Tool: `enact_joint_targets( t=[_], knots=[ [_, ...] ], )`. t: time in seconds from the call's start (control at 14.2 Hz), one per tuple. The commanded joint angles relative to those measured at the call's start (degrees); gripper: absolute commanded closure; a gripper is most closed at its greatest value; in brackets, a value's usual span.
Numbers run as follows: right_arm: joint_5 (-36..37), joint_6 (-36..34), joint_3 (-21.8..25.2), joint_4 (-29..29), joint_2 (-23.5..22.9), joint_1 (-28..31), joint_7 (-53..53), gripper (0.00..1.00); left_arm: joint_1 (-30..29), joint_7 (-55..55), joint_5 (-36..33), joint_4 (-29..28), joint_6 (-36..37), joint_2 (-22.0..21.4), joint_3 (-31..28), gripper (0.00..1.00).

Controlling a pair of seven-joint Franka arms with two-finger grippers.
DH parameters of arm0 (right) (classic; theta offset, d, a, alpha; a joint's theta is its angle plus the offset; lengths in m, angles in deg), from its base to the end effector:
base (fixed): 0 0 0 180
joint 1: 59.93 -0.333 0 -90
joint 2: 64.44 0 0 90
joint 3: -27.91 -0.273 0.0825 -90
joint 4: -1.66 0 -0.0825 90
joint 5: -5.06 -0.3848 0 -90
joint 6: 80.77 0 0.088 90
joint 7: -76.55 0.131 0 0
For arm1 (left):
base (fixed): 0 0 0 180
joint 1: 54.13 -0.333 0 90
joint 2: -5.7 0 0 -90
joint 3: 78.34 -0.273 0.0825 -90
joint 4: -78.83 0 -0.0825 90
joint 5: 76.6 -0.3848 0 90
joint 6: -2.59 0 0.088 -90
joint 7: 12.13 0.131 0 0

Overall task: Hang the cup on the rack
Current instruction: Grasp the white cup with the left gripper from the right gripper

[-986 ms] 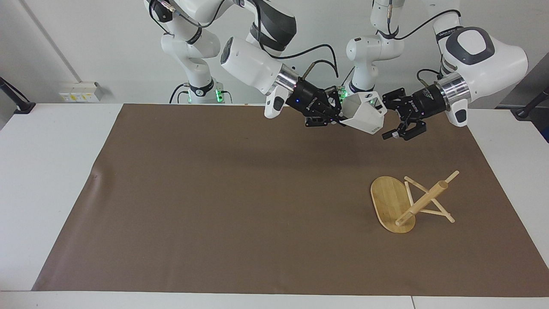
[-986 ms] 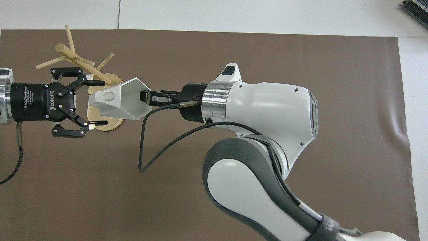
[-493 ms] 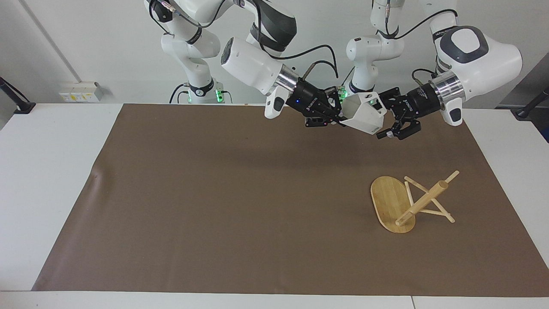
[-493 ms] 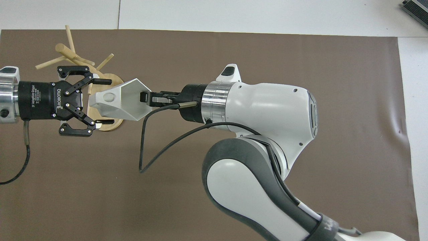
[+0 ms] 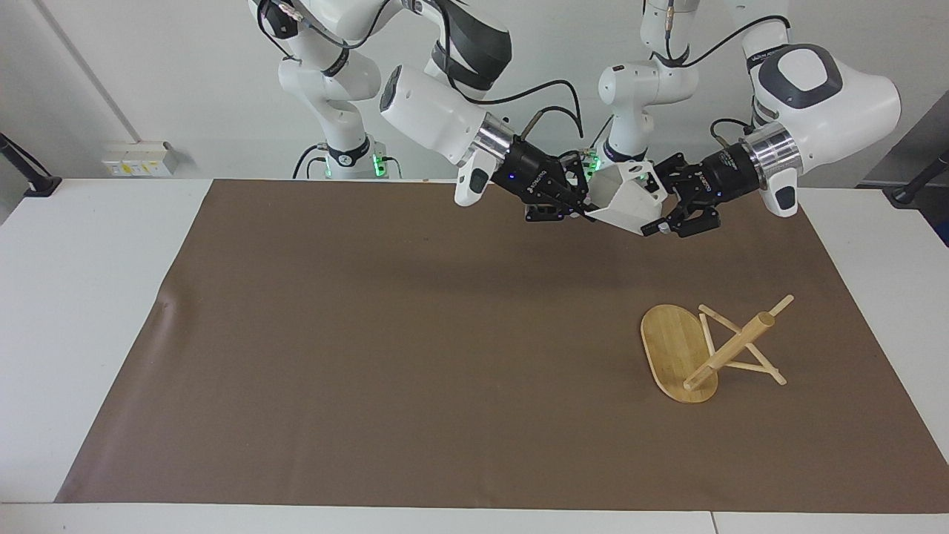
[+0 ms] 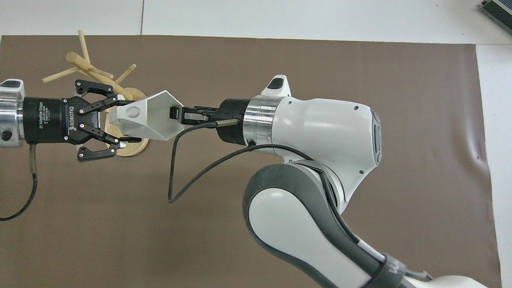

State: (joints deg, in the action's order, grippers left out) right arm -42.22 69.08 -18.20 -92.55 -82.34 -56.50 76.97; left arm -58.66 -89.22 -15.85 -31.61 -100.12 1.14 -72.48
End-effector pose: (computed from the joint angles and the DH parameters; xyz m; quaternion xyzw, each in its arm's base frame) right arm 0.5457 0.4168 0.5039 -0.8602 -0.0165 -0.1411 0.4898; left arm 0.5467 -0.1085 0.5024 0.6054 0.6295 -0.3257 0.3621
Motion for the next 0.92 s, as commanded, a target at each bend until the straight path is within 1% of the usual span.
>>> enact_joint_targets(
  t=[0.0, 0.07, 0.21, 0.28, 0.35, 0.63, 0.78, 0.85],
  knots=[
    [-1.3, 0.6, -1.0, -0.5, 0.2, 0.3, 0.9, 0.69, 1.2, -0.3, 0.4, -0.6, -1.4, -1.1, -0.3, 1.0],
    [-1.2, 0.5, -1.0, -0.5, 0.2, 0.3, 0.8, 0.6, 1.2, -0.3, 0.4, -0.6, -1.5, -1.1, -0.3, 1.0],
    [-0.6, 0.5, -0.8, -0.7, 0.2, 0.4, 0.3, 0.49, 1.2, 0.6, 0.3, -0.8, -1.4, -1.1, -0.3, 1.0],
    [-0.6, 0.5, -0.8, -0.7, 0.2, 0.5, 0.2, 0.3, 1.2, 0.6, 0.3, -0.9, -1.4, -1.1, -0.3, 1.0],
    [-0.5, 0.5, -0.7, -0.7, 0.2, 0.6, 0.1, 0.0, 1.2, 0.6, 0.3, -1.0, -1.5, -1.1, -0.3, 1.0],
    [-0.5, 0.4, -0.4, -0.7, 0.2, 1.0, 0.3, 0.0, 1.2, 0.6, 0.2, -1.0, -1.4, -1.1, -0.4, 1.0],
    [-0.5, -0.2, 0.8, -0.8, 0.7, 1.2, 0.8, 0.0, 1.2, 0.6, 0.2, -1.0, -1.4, -1.1, -0.4, 1.0],
    [-0.4, -0.3, 2.2, -1.2, 1.4, 1.3, 0.8, 0.0, 1.2, 0.6, 0.2, -1.0, -1.4, -1.1, -0.4, 1.0]
  ],
)
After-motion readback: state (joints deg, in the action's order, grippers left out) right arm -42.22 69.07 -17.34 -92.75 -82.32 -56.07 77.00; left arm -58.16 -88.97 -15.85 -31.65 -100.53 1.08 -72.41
